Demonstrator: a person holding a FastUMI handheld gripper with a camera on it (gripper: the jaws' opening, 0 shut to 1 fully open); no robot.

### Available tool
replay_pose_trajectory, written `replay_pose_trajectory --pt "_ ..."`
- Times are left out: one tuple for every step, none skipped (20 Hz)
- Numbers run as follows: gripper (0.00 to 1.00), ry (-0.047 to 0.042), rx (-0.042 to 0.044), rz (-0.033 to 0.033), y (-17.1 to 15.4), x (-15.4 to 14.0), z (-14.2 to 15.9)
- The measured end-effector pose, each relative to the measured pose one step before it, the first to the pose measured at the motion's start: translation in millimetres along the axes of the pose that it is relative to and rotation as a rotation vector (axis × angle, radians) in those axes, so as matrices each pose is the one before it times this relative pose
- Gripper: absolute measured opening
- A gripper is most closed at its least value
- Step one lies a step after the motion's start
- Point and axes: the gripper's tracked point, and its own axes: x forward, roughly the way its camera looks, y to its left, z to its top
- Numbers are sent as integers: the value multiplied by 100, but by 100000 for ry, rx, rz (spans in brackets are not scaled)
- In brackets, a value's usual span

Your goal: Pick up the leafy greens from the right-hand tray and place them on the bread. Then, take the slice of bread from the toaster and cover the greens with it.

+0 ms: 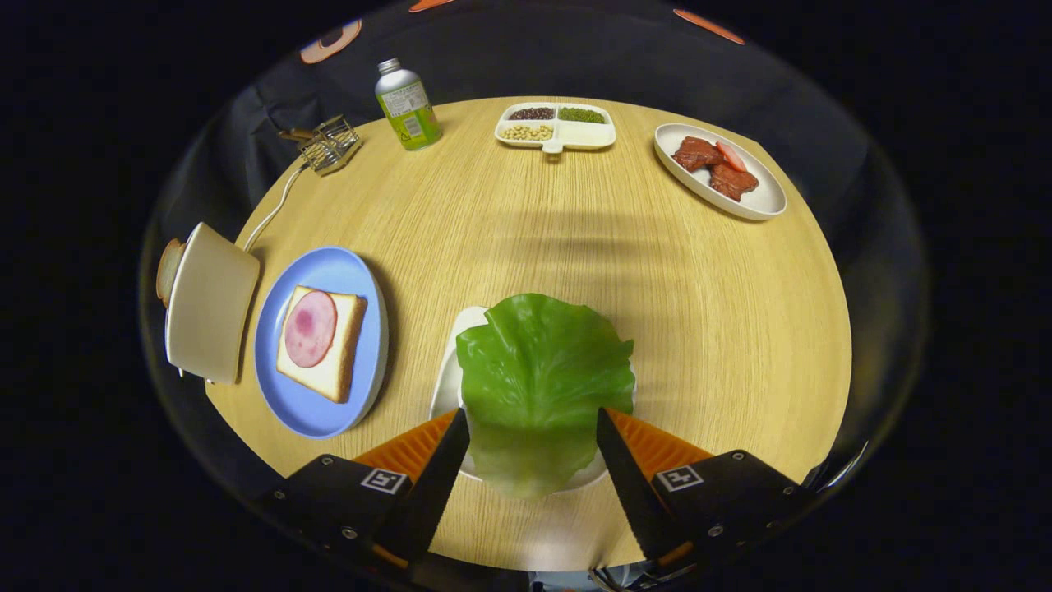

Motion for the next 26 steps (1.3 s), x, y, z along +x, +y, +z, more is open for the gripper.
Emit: replay_pose_trajectory --pt "93 1439 356 -787 -179 399 -103" --pt "90 1332 436 -298 -8 457 -224" --pt "88 1168 340 -247 -65 369 -104" --pt "86 804 228 -319 -67 234 -122" --pt "85 799 334 431 62 333 -28" --pt "83 1531 867 843 203 208 -344" --pt "81 -688 -8 -549 -68 -80 189" --pt "78 -175 -557 82 -4 247 30" --pt "76 -116 -1021 -846 -88 64 75" --pt "75 178 -598 -1312 -177 55 -117" --pt "73 -172 -3 -815 -38 3 38" --pt "67 492 422 -219 67 -1 -121" --pt "66 -374 214 -37 67 51 30" --pt "60 -577 -1201 284 92 69 49" --pt "56 -793 -2073 466 116 -83 56" --pt "51 -937 -1705 371 83 -15 53" --pt "47 -805 -505 175 146 12 162" --pt "38 -606 262 -238 25 -18 -27" --pt "33 -549 937 -604 16 -8 149" --pt "24 -421 1398 -509 170 31 -52" --pt "19 -363 1187 -514 157 -55 135" --pt "13 244 135 4 108 5 -74" --pt "11 753 544 303 56 -75 -78" --pt "8 1408 2122 602 162 -315 -256" --pt "7 383 3371 1038 208 -422 -2" --pt "7 -637 3218 1520 449 -597 24"
